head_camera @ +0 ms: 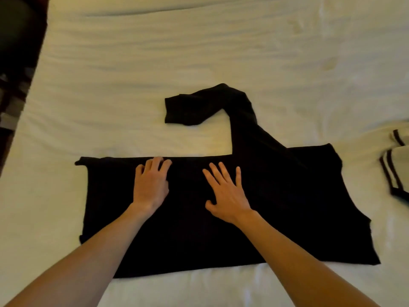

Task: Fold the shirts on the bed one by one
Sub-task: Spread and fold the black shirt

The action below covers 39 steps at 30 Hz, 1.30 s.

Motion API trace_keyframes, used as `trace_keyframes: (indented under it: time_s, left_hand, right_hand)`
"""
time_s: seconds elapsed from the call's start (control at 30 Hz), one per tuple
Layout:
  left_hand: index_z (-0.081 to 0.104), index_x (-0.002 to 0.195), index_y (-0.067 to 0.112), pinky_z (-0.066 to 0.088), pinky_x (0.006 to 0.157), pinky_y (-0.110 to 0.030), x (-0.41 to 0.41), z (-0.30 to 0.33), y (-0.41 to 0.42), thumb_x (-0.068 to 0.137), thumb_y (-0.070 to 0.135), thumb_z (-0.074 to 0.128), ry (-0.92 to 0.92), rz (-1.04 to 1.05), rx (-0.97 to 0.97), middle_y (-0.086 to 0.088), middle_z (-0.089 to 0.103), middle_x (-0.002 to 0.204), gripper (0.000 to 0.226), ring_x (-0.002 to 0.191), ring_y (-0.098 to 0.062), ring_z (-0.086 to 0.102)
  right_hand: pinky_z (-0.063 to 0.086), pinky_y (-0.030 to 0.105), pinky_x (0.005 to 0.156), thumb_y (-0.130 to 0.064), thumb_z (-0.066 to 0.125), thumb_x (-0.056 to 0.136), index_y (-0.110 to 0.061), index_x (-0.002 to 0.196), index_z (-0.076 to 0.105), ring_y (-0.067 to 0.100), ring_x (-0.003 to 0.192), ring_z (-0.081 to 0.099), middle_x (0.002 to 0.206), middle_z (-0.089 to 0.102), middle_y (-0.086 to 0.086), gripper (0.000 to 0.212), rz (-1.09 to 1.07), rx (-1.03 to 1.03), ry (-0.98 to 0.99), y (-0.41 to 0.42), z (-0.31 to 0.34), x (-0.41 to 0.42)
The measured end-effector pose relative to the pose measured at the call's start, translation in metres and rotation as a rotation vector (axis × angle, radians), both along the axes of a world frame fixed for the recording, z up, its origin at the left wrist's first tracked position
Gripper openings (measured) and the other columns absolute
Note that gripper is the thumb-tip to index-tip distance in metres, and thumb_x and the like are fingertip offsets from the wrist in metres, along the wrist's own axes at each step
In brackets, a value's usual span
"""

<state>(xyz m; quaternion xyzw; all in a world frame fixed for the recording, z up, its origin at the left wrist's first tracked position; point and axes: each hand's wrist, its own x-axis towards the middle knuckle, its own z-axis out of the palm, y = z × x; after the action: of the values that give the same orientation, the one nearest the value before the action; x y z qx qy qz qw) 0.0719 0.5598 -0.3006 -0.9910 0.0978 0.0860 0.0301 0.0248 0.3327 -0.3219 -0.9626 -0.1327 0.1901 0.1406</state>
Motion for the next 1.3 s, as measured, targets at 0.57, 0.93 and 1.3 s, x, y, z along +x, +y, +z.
trace_keyframes:
  time_s: [0.57,0.93,1.3]
  left_hand:
    - [0.068,0.125,0.01,0.043,0.071,-0.046,-0.047,0.036,0.16,0.079,-0.004,0.071,-0.243,-0.146,0.021,-0.014,0.058,0.105,0.048,0.091,-0.038,0.055]
    - [0.029,0.154,0.024,0.033,0.115,-0.045,-0.069,0.033,-0.001,0.092,0.038,0.059,0.254,0.282,-0.352,-0.005,0.026,0.16,0.071,0.148,-0.025,0.023]
    - [0.068,0.112,0.014,0.052,0.082,-0.031,0.038,0.03,-0.156,0.092,0.003,0.055,-0.037,-0.067,-0.698,0.001,0.063,0.114,0.026,0.106,-0.018,0.057]
  right_hand:
    - [0.036,0.045,0.085,-0.004,0.07,0.079,-0.016,0.099,0.071,0.029,0.098,0.059,0.104,0.067,0.002,0.024,-0.08,-0.005,-0.558,-0.033,0.018,0.002]
    - [0.0,0.054,0.122,-0.034,0.041,0.095,-0.018,0.158,0.019,0.022,0.153,0.002,0.167,0.002,0.002,0.068,-0.157,0.104,-0.288,-0.026,-0.014,-0.041]
    - [0.005,0.065,0.117,-0.059,0.022,0.099,-0.017,0.159,0.012,0.026,0.153,-0.001,0.166,0.001,0.007,0.074,-0.425,-0.188,-0.187,-0.069,-0.048,-0.049]
